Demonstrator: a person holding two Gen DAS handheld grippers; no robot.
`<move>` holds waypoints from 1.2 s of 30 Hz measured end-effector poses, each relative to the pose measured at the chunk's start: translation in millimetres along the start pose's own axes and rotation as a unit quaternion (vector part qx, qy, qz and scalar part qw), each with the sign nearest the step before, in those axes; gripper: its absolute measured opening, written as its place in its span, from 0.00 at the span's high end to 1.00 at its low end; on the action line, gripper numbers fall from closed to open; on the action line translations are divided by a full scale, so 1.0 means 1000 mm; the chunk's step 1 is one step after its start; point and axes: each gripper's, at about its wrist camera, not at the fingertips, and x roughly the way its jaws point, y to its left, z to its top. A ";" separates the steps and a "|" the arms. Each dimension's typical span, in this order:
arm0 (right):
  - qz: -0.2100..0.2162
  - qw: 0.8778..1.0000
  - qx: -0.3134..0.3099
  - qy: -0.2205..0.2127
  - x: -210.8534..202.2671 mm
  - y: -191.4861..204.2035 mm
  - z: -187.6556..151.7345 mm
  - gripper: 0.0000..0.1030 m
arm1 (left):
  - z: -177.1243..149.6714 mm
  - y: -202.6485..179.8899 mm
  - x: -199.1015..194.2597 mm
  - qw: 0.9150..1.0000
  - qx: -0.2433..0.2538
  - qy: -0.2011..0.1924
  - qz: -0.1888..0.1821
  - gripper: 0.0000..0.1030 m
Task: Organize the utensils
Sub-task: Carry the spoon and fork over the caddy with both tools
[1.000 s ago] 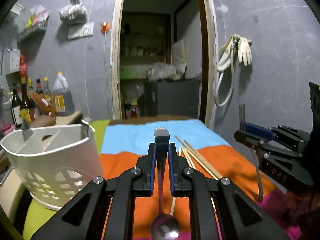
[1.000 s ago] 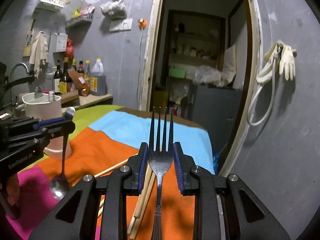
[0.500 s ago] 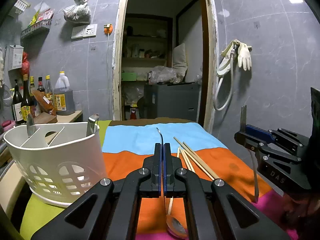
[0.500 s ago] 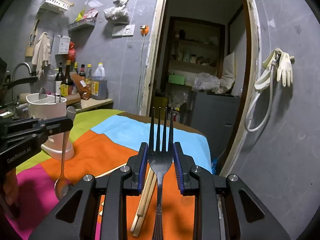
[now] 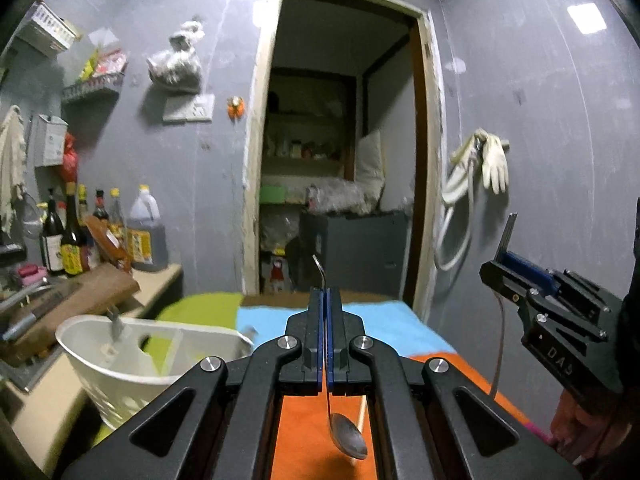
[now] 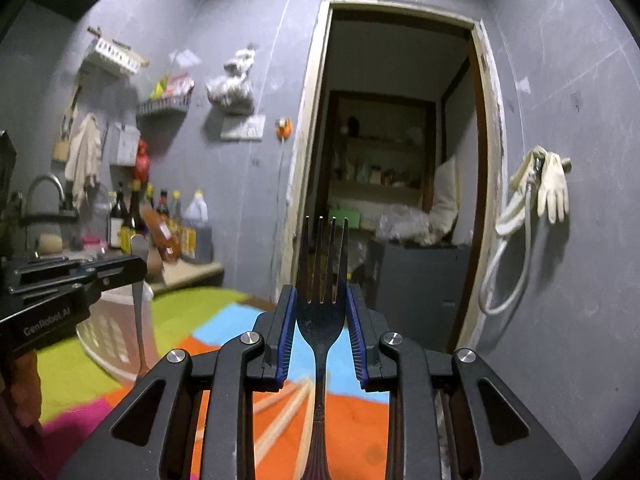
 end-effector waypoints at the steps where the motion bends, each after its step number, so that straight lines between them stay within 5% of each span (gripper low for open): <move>1: 0.004 1.000 0.003 -0.006 0.001 0.003 0.006 0.78 | 0.005 0.004 -0.004 1.000 -0.001 -0.005 0.003 1.00; 17: 0.109 0.987 0.103 -0.065 0.049 0.082 0.081 0.78 | 0.069 0.111 -0.055 0.990 -0.006 -0.070 0.122 1.00; 27: 0.143 0.983 0.098 -0.065 0.086 0.131 0.080 0.78 | 0.053 0.157 -0.028 0.981 -0.001 -0.041 0.189 1.00; 36: 0.141 0.986 0.090 -0.017 0.113 0.143 0.052 0.78 | 0.028 0.166 -0.005 0.985 -0.014 0.017 0.173 1.00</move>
